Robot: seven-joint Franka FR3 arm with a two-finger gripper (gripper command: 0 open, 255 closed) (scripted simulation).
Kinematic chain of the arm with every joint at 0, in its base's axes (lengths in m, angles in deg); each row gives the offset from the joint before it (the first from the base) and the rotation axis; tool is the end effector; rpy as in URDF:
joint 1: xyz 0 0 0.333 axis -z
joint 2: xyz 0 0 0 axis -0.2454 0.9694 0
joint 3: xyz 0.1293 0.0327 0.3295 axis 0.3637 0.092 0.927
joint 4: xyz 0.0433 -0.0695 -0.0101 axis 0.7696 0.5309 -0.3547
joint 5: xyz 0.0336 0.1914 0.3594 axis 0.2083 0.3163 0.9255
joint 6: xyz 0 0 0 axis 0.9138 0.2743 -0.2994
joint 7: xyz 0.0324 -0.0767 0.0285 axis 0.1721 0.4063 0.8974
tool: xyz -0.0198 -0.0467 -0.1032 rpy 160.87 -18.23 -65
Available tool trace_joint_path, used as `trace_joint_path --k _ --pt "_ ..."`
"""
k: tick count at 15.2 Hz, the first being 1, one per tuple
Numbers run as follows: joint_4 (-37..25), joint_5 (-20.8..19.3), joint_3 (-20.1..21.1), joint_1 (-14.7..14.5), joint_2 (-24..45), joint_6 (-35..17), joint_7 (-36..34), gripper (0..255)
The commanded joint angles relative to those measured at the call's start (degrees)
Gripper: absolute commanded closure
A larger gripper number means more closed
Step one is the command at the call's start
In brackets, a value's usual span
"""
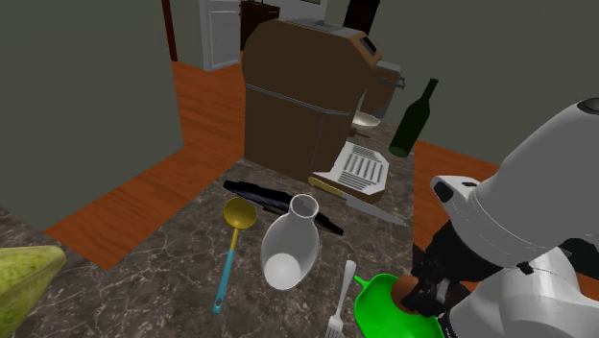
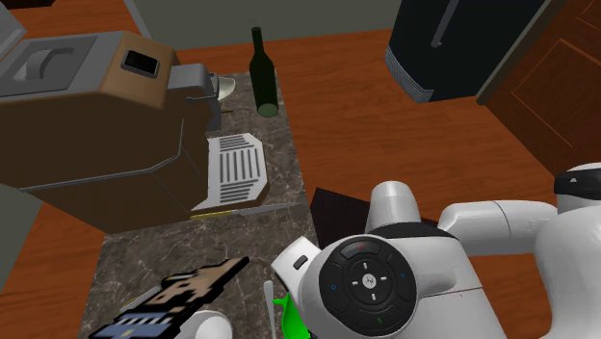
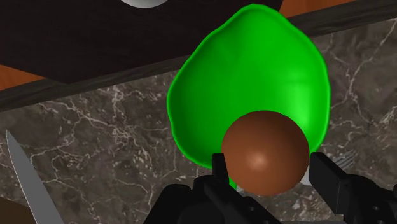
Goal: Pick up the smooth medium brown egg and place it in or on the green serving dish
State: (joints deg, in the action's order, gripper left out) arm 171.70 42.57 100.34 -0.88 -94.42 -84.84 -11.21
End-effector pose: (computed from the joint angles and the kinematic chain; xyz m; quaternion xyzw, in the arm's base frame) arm 0.1074 0.2063 0.4981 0.9875 0.1515 0.0413 0.0103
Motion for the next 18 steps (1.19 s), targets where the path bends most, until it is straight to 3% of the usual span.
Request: trace_joint_path --k 1,6,13,14,18 --pt "1.67 0.72 0.71 -0.44 -0.48 -1.17 0.05 255" --pt "5.21 2.68 2.68 -1.55 -1.2 -3.87 -0.04 255" --pt "5.21 2.68 2.68 -1.55 -1.2 -3.87 -0.04 255" --pt "5.21 2.68 2.68 -1.55 -1.2 -3.87 -0.04 0" --pt "5.21 2.68 2.68 -1.55 -1.2 -3.87 -0.04 0"
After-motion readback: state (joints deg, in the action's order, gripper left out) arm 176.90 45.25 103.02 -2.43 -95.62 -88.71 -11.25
